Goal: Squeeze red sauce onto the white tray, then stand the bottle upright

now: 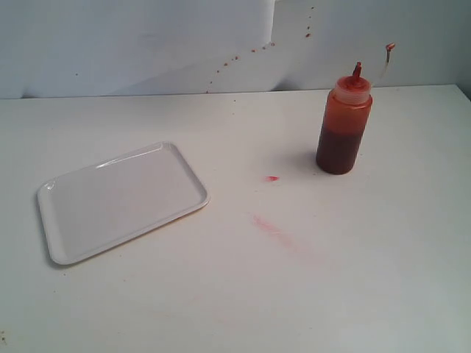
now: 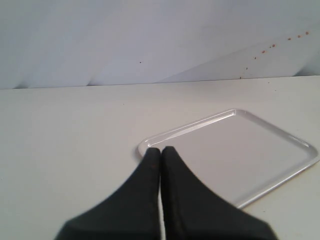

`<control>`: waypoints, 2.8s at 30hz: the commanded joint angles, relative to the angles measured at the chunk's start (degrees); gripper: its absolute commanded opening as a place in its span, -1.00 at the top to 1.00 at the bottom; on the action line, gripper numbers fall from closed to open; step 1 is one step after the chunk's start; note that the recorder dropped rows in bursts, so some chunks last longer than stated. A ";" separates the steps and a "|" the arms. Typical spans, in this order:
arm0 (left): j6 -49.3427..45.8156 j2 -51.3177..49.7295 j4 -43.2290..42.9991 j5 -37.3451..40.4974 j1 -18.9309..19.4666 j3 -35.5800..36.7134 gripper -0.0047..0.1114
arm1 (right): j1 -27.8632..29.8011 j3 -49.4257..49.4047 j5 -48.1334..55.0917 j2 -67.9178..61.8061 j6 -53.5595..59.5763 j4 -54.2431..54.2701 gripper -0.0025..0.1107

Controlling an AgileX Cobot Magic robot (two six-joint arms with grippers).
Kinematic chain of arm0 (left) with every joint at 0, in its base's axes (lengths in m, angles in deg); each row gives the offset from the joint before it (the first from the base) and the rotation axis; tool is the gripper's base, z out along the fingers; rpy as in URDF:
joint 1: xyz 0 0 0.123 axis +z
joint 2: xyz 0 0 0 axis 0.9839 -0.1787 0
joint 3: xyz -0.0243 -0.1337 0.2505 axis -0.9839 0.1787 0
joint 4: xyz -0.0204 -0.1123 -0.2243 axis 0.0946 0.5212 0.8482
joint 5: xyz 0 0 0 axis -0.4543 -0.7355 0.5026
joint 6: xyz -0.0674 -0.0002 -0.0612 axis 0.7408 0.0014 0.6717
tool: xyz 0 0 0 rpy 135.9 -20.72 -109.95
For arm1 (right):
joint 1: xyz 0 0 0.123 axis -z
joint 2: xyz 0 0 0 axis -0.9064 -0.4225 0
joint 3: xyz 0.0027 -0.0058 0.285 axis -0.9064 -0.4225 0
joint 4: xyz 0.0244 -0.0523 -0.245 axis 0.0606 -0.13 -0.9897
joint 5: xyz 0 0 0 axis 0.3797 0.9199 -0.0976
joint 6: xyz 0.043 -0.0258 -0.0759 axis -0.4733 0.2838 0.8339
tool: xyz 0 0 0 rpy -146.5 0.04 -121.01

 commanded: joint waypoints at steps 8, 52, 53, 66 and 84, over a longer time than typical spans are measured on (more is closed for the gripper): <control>0.02 0.19 0.00 -0.50 0.13 0.27 0.89 | -0.07 -0.21 -0.18 0.39 0.00 -0.73 0.96; 45.54 -129.73 -60.80 -85.67 -17.20 -70.63 0.89 | -0.07 -0.21 -0.18 0.39 0.00 -0.73 0.96; 45.54 -131.45 -60.80 -85.67 -18.06 -73.13 0.89 | -0.07 -0.21 -0.18 0.39 0.00 -0.73 0.96; 45.45 -140.00 -62.92 -64.81 -26.11 -88.95 0.46 | -0.07 -0.21 -0.18 0.39 0.00 -0.73 0.96; 44.97 -141.29 -47.37 -65.67 -27.42 -88.96 -0.88 | -0.07 -0.21 -0.18 0.39 0.00 -0.73 0.96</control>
